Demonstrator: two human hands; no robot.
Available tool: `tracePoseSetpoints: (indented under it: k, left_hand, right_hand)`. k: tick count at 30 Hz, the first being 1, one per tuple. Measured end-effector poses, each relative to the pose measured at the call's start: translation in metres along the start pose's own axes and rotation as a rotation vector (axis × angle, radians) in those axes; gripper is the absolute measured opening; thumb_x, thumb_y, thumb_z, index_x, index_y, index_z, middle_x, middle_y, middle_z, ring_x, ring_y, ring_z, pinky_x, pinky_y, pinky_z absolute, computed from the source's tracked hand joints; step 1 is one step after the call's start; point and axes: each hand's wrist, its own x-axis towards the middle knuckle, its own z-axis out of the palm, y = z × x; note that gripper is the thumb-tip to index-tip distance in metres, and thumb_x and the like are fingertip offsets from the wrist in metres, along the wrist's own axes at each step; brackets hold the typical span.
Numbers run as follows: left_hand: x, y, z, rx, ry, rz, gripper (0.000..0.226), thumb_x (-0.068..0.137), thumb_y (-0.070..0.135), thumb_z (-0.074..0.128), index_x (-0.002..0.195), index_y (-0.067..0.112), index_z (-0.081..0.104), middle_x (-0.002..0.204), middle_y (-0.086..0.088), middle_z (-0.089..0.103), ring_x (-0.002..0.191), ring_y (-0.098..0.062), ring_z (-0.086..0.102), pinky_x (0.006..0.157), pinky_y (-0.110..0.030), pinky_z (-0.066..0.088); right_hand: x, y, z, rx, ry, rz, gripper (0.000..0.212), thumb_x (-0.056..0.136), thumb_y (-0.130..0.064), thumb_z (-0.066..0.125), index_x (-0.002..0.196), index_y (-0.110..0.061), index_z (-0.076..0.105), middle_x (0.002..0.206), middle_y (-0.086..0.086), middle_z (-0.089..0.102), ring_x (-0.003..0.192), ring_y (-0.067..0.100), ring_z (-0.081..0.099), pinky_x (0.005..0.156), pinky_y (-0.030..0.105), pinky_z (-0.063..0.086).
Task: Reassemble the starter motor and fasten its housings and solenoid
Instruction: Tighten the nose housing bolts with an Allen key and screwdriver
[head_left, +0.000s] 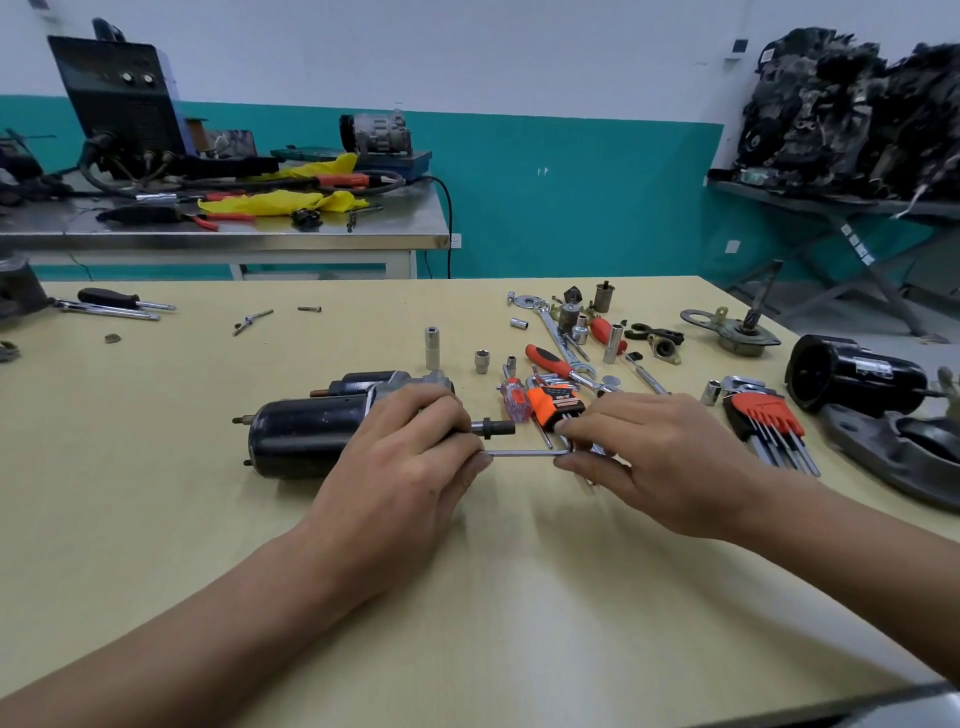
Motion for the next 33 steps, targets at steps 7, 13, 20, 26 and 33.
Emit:
tracePoseSetpoints:
  k: [7,13,20,26,33]
  left_hand:
    - [0.0,0.001,-0.001,0.024,-0.003,0.002,0.031,0.097,0.024,0.056,0.086,0.003,0.075,0.089,-0.006,0.066,0.1,-0.027,0.056,0.084,-0.042,0.052]
    - [0.0,0.002,-0.002,0.028,0.0,-0.001,0.031,0.096,0.023,0.056,0.085,0.002,0.075,0.087,-0.006,0.066,0.097,-0.031,0.06,0.082,-0.043,0.052]
    - [0.001,0.001,0.0,0.025,0.008,0.006,0.03,0.096,0.023,0.057,0.085,0.002,0.075,0.088,-0.006,0.067,0.098,-0.031,0.06,0.084,-0.041,0.052]
    - [0.001,0.0,0.001,0.023,0.029,0.017,0.029,0.096,0.023,0.058,0.084,0.002,0.075,0.087,-0.006,0.066,0.097,-0.031,0.06,0.084,-0.041,0.051]
    - [-0.001,-0.005,0.004,0.013,0.038,0.04,0.027,0.096,0.023,0.06,0.083,0.003,0.074,0.089,-0.007,0.065,0.1,-0.029,0.056,0.085,-0.042,0.051]
  right_hand:
    - [0.001,-0.041,0.006,1.297,-0.21,1.059,0.047,0.097,-0.042,0.055,0.058,-0.018,0.064,0.047,0.001,0.048,0.04,0.014,0.043,0.039,0.02,0.034]
    - [0.006,-0.032,-0.012,0.982,-0.272,0.801,0.047,0.1,-0.048,0.049,0.07,-0.017,0.069,0.06,-0.003,0.064,0.051,0.01,0.053,0.048,0.018,0.04]
    - [-0.007,-0.007,-0.013,-0.064,-0.048,-0.154,0.034,0.095,-0.039,0.063,0.105,-0.008,0.073,0.089,0.004,0.071,0.075,0.023,0.067,0.055,0.035,0.055]
    - [0.002,-0.018,-0.005,0.233,-0.007,0.103,0.033,0.101,-0.033,0.051,0.081,-0.016,0.072,0.066,-0.009,0.064,0.057,0.01,0.058,0.052,0.026,0.048]
    - [0.012,-0.038,0.007,1.193,-0.248,1.036,0.043,0.102,-0.035,0.051,0.07,-0.009,0.065,0.05,0.001,0.055,0.041,0.012,0.049,0.038,0.02,0.036]
